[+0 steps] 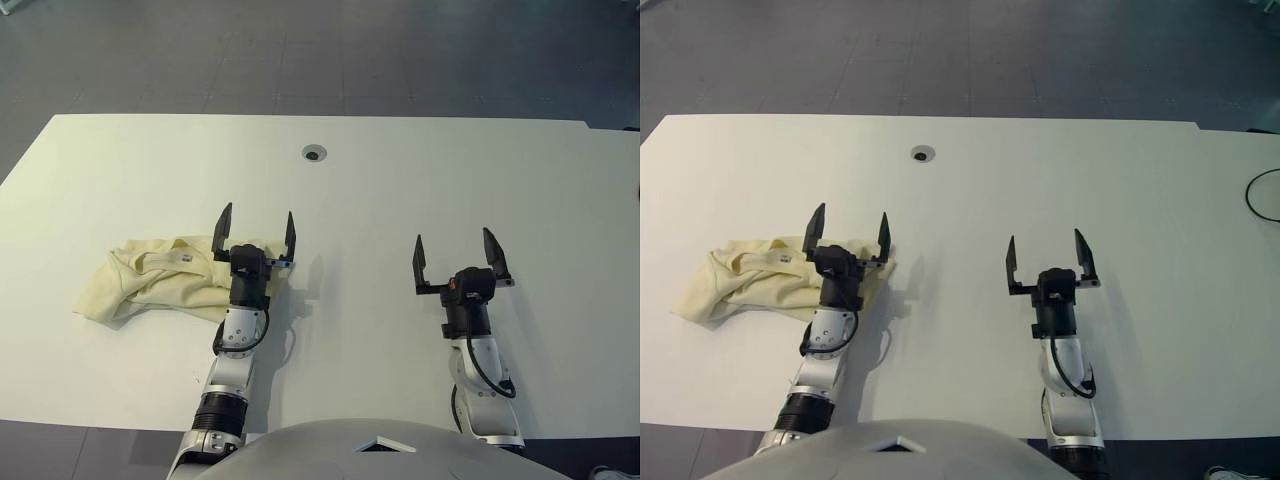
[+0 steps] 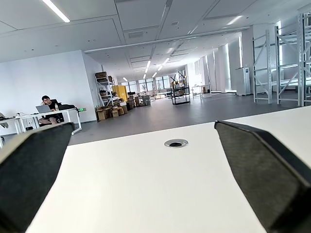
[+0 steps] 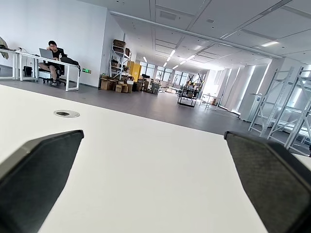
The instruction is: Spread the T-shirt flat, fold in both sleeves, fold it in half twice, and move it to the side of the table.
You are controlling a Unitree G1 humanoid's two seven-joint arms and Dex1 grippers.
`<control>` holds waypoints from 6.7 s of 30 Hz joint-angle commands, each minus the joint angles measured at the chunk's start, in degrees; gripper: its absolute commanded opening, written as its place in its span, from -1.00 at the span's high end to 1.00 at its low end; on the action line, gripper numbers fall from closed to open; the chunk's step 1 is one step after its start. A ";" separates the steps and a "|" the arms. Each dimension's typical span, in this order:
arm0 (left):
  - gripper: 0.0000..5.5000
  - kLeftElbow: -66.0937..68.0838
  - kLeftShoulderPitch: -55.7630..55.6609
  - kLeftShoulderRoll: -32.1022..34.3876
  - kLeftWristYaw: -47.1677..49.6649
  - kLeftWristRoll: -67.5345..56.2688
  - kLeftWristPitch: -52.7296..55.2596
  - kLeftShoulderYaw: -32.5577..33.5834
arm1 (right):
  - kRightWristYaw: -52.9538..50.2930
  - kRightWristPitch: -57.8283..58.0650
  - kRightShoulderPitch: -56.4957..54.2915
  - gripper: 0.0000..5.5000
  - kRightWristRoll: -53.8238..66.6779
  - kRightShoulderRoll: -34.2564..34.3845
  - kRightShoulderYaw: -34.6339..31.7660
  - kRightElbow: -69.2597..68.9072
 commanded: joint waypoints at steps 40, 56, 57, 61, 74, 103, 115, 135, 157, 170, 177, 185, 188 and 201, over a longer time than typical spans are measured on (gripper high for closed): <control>-0.95 1.06 -11.90 13.66 -0.23 -2.14 9.24 13.94 | -0.60 -0.36 0.48 -0.96 -0.58 0.30 0.40 0.58; -0.95 15.61 -5.25 34.69 1.94 0.03 12.54 26.63 | -0.88 0.04 3.21 -0.96 -0.61 0.04 0.03 -1.32; -0.95 16.45 -5.29 35.29 1.94 0.05 12.50 26.73 | -0.87 0.08 3.20 -0.96 -0.60 0.00 -0.02 -1.35; -0.95 20.54 -5.54 37.11 1.59 0.71 12.85 25.95 | -0.93 0.29 3.10 -0.96 -0.54 -0.20 -0.40 -1.72; -0.95 31.47 -7.03 41.67 0.14 5.40 20.73 19.56 | -0.82 0.60 2.36 -0.96 -0.53 -0.60 -0.69 -1.80; -0.95 -1.94 5.42 35.06 -12.10 4.28 37.32 8.69 | -0.80 0.24 0.79 -0.96 -0.38 -0.99 -1.14 -1.08; -0.95 -5.11 3.00 26.30 -10.61 6.88 39.54 0.82 | -0.03 0.47 -0.27 -0.96 0.02 -1.53 -1.48 -0.94; -0.95 -6.51 4.07 16.24 -7.99 11.47 41.71 -8.75 | 4.61 8.33 5.45 -0.96 0.63 -5.23 -2.63 -13.95; -0.95 -17.10 9.85 12.60 -4.09 13.21 42.25 -10.47 | 26.64 25.07 16.96 -0.96 -7.96 -24.92 2.72 -33.83; -0.95 -23.57 9.30 10.21 7.43 13.30 35.26 -1.11 | 29.29 24.07 21.12 -0.96 -14.42 -29.82 4.44 -32.41; -0.95 -23.49 9.12 9.95 6.99 12.93 35.28 -0.08 | 31.41 23.12 24.65 -0.96 -11.71 -31.19 2.91 -35.98; -0.95 -24.30 10.48 9.98 7.01 12.41 35.12 2.56 | 31.69 23.23 23.61 -0.96 -14.12 -32.37 1.40 -33.57; -0.96 -24.31 10.35 9.77 6.61 12.49 34.97 2.33 | 31.19 23.15 23.52 -0.86 -16.20 -32.46 1.12 -32.37; -0.96 -23.65 10.18 9.24 6.09 12.83 34.71 1.31 | 28.99 21.19 22.93 -0.16 -16.91 -31.34 -0.56 -32.89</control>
